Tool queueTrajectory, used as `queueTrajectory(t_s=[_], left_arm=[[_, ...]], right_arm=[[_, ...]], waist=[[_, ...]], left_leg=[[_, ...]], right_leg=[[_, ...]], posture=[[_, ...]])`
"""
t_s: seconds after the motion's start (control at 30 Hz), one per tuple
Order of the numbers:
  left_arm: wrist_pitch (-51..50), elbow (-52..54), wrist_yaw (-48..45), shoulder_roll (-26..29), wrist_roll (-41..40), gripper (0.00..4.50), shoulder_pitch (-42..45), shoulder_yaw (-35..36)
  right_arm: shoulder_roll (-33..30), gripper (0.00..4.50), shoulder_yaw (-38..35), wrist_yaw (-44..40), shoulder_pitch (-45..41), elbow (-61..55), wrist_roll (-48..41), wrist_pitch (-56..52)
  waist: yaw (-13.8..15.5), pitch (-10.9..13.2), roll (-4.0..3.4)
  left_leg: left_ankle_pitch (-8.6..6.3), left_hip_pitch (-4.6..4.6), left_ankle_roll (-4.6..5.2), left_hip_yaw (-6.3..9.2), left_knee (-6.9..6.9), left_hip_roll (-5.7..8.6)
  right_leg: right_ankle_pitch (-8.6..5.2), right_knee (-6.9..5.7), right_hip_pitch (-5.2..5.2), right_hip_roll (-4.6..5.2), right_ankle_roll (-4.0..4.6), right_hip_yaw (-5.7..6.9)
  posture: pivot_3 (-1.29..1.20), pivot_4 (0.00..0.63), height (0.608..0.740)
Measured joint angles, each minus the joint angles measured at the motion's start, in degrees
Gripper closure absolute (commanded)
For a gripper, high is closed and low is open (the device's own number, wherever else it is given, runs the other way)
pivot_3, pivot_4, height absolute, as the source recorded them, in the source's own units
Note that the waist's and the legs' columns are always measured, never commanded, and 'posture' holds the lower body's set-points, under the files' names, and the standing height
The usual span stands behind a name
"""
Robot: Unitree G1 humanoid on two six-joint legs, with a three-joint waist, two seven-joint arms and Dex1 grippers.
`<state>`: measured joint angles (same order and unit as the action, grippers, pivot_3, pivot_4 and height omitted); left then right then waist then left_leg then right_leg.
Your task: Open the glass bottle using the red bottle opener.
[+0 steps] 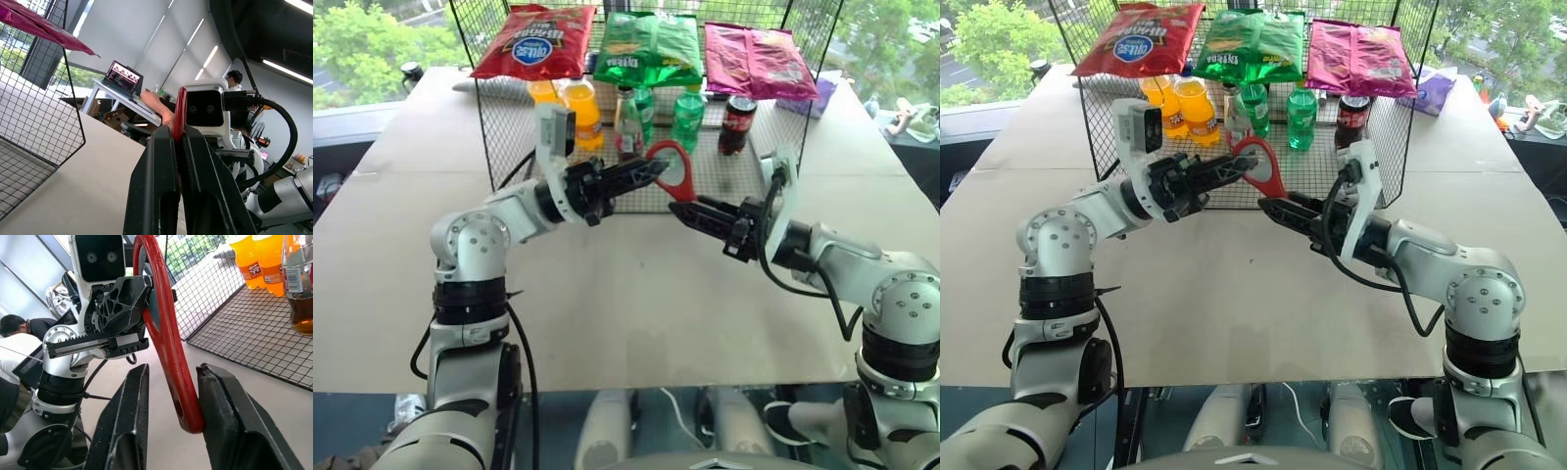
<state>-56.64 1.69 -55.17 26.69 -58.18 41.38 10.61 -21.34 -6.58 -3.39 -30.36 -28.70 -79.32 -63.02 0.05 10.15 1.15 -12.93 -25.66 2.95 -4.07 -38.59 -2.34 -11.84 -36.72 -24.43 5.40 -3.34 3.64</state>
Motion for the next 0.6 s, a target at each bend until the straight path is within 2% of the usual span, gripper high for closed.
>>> queueTrajectory(t_s=[0.47,0.57,0.6], left_arm=[[-0.54,1.51,-2.17,1.59,-0.05,4.50,-1.26,-0.57],[-0.54,1.51,-2.27,1.73,0.03,4.50,-1.26,-0.69],[-0.53,1.48,-2.20,1.87,0.09,4.50,-1.28,-0.68]], right_arm=[[-2.21,2.90,1.65,-0.04,-0.01,0.51,-1.73,2.00],[-2.62,3.76,2.15,-0.12,-0.01,0.51,-2.31,2.21],[-2.70,4.25,2.49,-0.62,-0.01,0.37,-2.89,2.20]], waist=[[-0.11,0.00,0.00],[-0.12,0.00,0.00],[-0.13,0.00,0.00]], left_leg=[[0.00,0.00,0.00,0.00,0.00,0.00],[0.00,0.00,0.00,-0.01,0.00,0.00],[0.00,-0.01,0.00,0.00,0.00,0.00]], right_leg=[[0.00,-0.01,-0.02,0.00,0.00,-0.02],[0.00,-0.01,-0.02,0.00,0.00,-0.03],[0.00,-0.01,-0.03,0.00,0.00,-0.03]], posture=[[0.00,0.150,0.740],[0.00,0.150,0.740],[0.00,0.150,0.740]])
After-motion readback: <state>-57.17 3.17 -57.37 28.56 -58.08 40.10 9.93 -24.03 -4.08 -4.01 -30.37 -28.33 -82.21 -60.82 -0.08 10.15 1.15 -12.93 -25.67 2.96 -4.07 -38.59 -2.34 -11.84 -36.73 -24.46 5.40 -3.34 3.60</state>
